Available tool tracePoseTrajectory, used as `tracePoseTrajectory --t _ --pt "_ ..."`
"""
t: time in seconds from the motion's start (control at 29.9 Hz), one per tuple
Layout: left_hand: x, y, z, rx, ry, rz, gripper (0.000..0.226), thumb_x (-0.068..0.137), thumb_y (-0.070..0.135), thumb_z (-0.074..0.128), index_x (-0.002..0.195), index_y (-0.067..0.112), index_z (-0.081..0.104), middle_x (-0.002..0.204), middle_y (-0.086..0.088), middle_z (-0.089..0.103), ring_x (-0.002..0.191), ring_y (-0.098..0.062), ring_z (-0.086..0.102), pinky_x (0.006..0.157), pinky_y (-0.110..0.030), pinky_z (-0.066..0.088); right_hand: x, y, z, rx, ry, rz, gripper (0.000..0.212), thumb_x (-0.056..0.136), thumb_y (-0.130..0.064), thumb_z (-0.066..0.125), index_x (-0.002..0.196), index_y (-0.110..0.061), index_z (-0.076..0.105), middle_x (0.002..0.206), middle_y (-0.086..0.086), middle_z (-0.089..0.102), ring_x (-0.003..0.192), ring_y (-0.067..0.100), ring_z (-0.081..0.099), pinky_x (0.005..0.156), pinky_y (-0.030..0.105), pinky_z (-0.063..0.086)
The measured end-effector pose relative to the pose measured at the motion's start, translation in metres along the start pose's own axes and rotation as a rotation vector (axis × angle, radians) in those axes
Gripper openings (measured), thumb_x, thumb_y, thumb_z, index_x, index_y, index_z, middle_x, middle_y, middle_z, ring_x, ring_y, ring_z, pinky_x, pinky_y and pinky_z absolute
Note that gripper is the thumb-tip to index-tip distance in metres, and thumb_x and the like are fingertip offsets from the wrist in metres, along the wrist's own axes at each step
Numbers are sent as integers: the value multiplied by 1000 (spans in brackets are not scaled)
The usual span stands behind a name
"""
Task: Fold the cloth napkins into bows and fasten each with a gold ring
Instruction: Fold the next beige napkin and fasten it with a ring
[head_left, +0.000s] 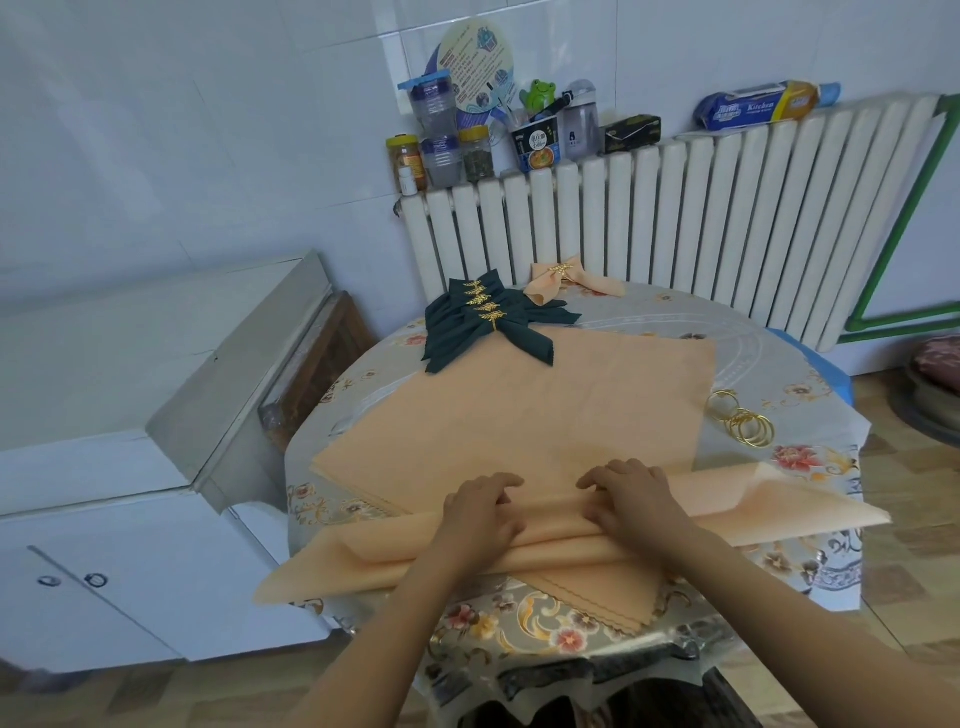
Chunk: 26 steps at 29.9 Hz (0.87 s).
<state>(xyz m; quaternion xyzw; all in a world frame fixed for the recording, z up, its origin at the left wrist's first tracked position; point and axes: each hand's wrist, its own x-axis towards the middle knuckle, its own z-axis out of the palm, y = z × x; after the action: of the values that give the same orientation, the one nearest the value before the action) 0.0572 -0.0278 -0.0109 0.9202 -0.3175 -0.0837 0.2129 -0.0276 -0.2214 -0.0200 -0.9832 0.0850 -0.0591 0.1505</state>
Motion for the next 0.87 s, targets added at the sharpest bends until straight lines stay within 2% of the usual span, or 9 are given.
tracePoseTrajectory --t 0.13,0.27,0.37,0.47,0.53,0.63,0.73,0.8,0.87 --pt "-8 -2 3 98 -2 75 39 94 31 51 133 30 51 121 2 48 117 -16 39 100 -29 28 -6 0 0 -53 14 -46 31 93 -38 47 123 -33 54 123 -7 50 120 16 39 94 28 25" --pt "-22 2 9 163 -37 111 44 101 32 32 145 27 33 151 5 30 139 -12 23 112 -27 12 -20 3 3 -41 -18 -81 41 96 -46 31 133 -34 44 141 -13 41 132 9 32 105 26 18" --pt "-34 2 14 262 -95 110 48 103 34 21 151 27 15 158 7 11 144 -7 7 116 -27 0 -33 2 2 -76 -33 -91 81 75 -61 -7 140 -36 34 149 -14 34 138 6 25 111 26 11" --pt "-44 0 18 303 -122 112 51 103 37 15 151 27 5 159 8 0 145 -4 -3 117 -30 -8 -44 3 7 -90 -58 -85 103 62 -70 -28 147 -37 20 155 -13 20 144 5 11 114 26 2" --pt "-48 -1 22 338 -123 114 59 96 47 3 151 27 1 159 8 -4 144 -5 -7 116 -30 -11 -51 3 10 -119 -100 -84 119 50 -72 -44 149 -35 11 157 -11 11 145 6 2 113 24 -6" --pt "-55 -3 25 362 -112 140 83 74 56 -17 151 27 -3 159 7 -7 144 -6 -11 114 -31 -15 -60 5 15 -125 -137 -79 119 48 -68 -49 149 -32 1 158 -8 0 138 4 -17 107 22 -16" --pt "-58 -3 25 365 -135 138 75 80 55 -13 150 28 -4 158 7 -10 144 -6 -13 113 -33 -18 -64 2 10 -132 -159 -78 121 46 -66 -51 150 -31 1 155 -10 -6 133 3 -21 106 21 -18" --pt "-59 -2 25 344 -149 132 62 91 49 -1 150 30 -1 158 7 -9 143 -5 -13 114 -34 -17 -64 -1 8 -125 -142 -73 125 45 -66 -51 150 -32 9 151 -14 -5 142 5 -11 109 21 -12" --pt "-61 -2 25 261 -142 127 51 100 42 10 150 31 7 158 9 -4 142 -1 -12 115 -33 -17 -63 -7 4 -67 -92 -60 116 62 -72 -37 145 -30 32 152 -11 15 145 11 12 113 24 3"
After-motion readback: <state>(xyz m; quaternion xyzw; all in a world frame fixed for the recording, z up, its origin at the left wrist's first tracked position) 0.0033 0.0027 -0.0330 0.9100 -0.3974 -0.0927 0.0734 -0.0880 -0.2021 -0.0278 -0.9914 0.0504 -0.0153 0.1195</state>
